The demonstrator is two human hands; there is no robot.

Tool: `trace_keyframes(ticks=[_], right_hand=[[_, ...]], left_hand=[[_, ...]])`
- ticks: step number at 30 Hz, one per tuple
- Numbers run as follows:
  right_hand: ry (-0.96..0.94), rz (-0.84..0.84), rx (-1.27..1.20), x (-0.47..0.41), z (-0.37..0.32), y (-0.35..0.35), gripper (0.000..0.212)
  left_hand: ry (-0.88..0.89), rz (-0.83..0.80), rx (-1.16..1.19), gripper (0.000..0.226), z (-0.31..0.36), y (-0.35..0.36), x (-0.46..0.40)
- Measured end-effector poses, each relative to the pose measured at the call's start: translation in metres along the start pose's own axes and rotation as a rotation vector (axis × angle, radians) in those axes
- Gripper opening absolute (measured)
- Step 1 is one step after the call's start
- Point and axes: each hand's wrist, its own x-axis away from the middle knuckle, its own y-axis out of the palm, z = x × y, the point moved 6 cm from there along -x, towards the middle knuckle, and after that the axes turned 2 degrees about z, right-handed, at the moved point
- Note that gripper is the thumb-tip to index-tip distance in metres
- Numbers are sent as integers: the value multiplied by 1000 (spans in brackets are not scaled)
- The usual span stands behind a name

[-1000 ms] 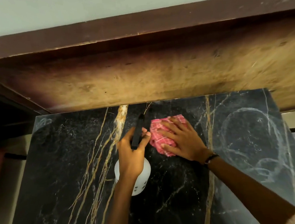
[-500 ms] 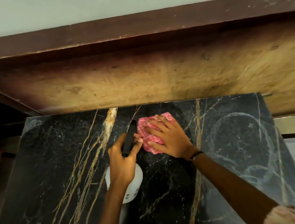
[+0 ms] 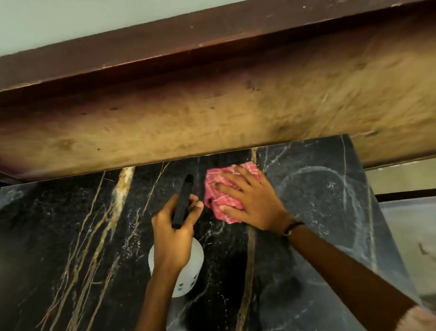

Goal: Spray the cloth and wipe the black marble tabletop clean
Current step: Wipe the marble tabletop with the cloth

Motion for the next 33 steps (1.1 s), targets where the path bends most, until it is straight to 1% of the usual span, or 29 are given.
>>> trace_keyframes(ticks=[1,3,5,8,9,11,13,14,16,18,20,22,23,25,27,29,31,33], right_hand=[[22,7,-9,14,19,-6,57],[154,17,6,26,62,-16,59],[288,42,31,13,90,-20,60],[386,40,36,-24,87,-16,60],[367,43,29,-31,78,-14,60],[260,22,20,-21,61,-11,59],[149,9,9,13,56,-16,58],[131,6,-4,33,60,-20,59],[181,11,-20,65,87,-32,61],[299,21,10,72,120,-42,63],[392,27,36,55,141,-45,64],[459,18,40,32,141,-41,65],[472,4,35,24,137,-37,66],[411,-16,29,24,120,-31,64],[271,-11,26,51,104,-33,60],[204,-20,18,93,103,-39,60],[267,6,32,130,127,-52,62],[402,57,56,140,155,-65,63]], left_hand=[[-4,5,6,8,2,6,0],[3,0,0,9,5,17,0],[7,-10,-15,10,9,28,2],[11,-22,-32,9,11,43,4],[15,-23,-35,7,11,47,5],[19,-30,-31,6,13,56,8],[25,-43,-37,7,15,65,10],[24,-49,-40,8,15,68,11],[21,-63,-35,10,16,75,12],[28,-74,-38,10,18,81,15],[34,-73,-49,8,20,86,18],[28,-63,-39,7,21,91,22],[25,-59,-36,8,21,93,25],[28,-61,-46,8,22,98,30],[31,-69,-43,7,23,105,36],[31,-72,-27,5,23,110,41],[23,-70,-22,5,23,116,45],[19,-68,-28,9,21,122,50]])
